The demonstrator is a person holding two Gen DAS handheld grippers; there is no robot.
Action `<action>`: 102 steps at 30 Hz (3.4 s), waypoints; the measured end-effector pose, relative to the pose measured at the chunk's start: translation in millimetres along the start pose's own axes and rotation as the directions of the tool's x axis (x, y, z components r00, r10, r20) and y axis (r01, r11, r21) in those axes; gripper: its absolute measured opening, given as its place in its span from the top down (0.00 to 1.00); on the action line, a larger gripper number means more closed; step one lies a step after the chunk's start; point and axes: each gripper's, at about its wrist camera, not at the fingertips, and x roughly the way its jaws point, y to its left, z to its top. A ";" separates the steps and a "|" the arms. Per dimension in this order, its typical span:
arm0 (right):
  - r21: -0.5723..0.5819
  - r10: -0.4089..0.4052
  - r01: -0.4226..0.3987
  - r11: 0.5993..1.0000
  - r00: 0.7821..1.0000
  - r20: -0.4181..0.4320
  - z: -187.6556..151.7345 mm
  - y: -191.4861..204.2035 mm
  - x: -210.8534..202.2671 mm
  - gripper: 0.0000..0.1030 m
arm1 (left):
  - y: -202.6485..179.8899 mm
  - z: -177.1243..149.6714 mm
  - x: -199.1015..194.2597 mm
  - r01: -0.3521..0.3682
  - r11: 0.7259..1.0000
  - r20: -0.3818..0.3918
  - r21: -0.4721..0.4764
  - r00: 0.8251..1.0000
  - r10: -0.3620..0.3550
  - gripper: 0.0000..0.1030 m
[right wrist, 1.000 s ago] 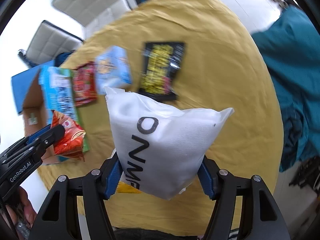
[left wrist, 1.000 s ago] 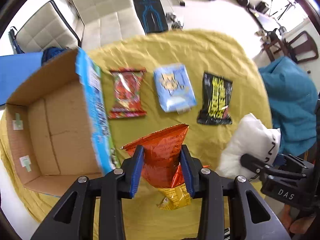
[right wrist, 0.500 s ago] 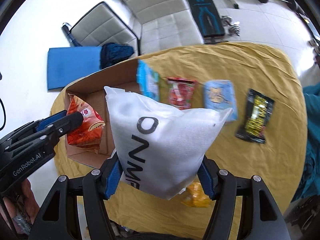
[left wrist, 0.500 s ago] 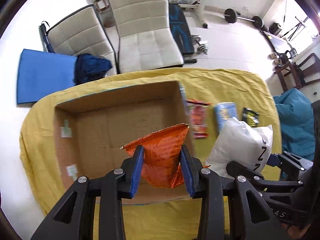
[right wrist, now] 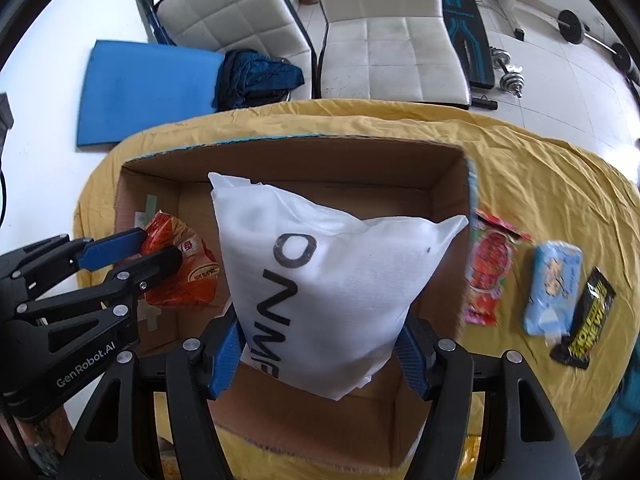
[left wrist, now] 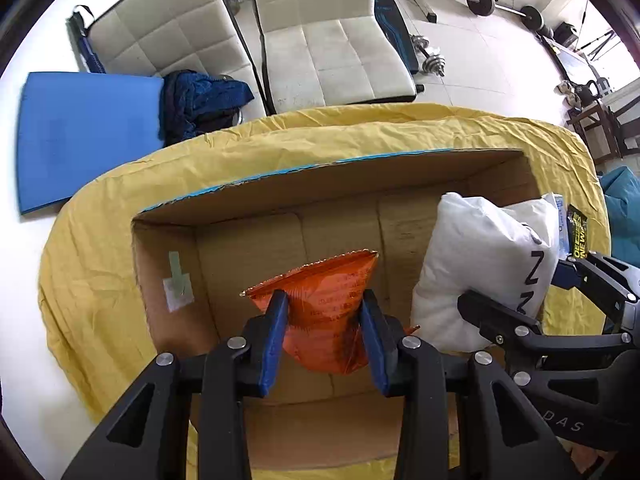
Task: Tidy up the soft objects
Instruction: 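Carry both bags into the box and open both grippers to release them, then lift both tools out of the box and move the right toward the yellow bag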
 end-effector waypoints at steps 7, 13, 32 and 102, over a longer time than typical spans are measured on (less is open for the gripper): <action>-0.041 -0.039 0.036 0.999 0.997 -0.071 28.9 8.3 54.3 0.33 | 20.3 23.3 49.1 0.078 0.997 -0.072 0.022 0.994 -0.077 0.68; -0.050 -0.068 0.062 0.997 0.991 -0.115 36.7 0.2 81.5 0.32 | 20.6 35.4 81.0 0.155 0.988 -0.117 0.024 0.981 -0.152 0.68; -0.013 -0.119 0.118 0.993 0.985 -0.122 31.8 2.7 78.1 0.16 | 32.8 38.3 68.2 0.146 0.989 -0.056 -0.017 0.988 -0.147 0.66; 0.477 -0.050 0.132 0.869 0.982 -0.180 -271.0 -196.7 52.2 0.05 | -73.8 -161.8 -34.1 -0.028 0.989 0.170 -0.145 0.984 0.053 0.03</action>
